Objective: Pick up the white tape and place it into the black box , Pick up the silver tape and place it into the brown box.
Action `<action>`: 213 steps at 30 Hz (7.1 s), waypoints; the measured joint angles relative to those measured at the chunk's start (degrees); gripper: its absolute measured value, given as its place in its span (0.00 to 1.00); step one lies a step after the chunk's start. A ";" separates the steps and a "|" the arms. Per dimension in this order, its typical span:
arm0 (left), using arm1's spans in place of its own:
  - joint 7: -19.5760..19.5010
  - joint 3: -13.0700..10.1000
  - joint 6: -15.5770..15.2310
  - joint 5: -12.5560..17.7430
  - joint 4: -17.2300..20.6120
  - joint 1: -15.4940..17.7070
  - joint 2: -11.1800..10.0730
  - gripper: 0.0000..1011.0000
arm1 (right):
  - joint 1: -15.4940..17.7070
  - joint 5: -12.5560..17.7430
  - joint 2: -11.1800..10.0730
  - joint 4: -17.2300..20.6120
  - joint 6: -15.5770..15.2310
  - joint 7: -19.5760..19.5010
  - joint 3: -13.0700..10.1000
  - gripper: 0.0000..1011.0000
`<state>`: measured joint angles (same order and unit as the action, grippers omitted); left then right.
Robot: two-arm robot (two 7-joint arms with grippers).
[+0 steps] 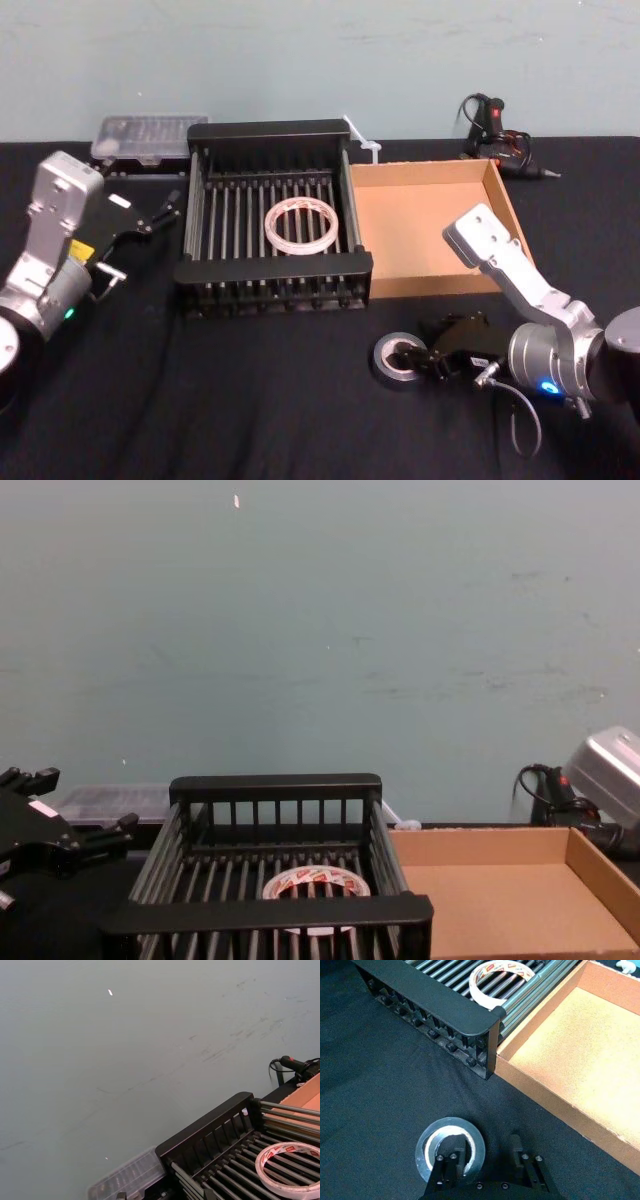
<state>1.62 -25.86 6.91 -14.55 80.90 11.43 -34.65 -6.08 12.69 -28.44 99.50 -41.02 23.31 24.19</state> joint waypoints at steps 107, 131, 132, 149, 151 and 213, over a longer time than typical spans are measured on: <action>0.00 0.00 0.00 0.00 0.00 0.00 0.00 0.99 | 6.81 11.97 3.24 2.47 27.05 -5.46 -5.44 0.17; 0.00 0.00 0.00 0.00 0.00 0.00 0.00 0.99 | 0.88 12.76 8.05 -5.28 28.30 -9.50 -7.75 0.17; 0.00 0.00 0.00 0.00 0.01 0.00 0.00 0.99 | 0.64 12.78 8.15 -5.57 28.23 -9.59 -7.82 0.17; 0.00 0.00 0.00 0.00 0.00 0.00 0.00 0.99 | -5.21 11.74 10.76 -13.22 26.85 -10.85 -7.84 0.17; 0.00 0.00 0.00 0.00 0.00 0.00 0.00 0.99 | -6.03 11.33 11.13 -14.43 26.63 -11.03 -7.73 0.17; 0.00 0.00 0.00 0.00 0.00 0.00 0.00 0.99 | -11.53 8.50 14.26 -25.68 24.89 -10.98 -8.00 0.51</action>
<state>1.62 -25.86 6.91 -14.55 80.90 11.43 -34.65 -17.61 21.19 -14.18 73.82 -16.13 12.32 16.20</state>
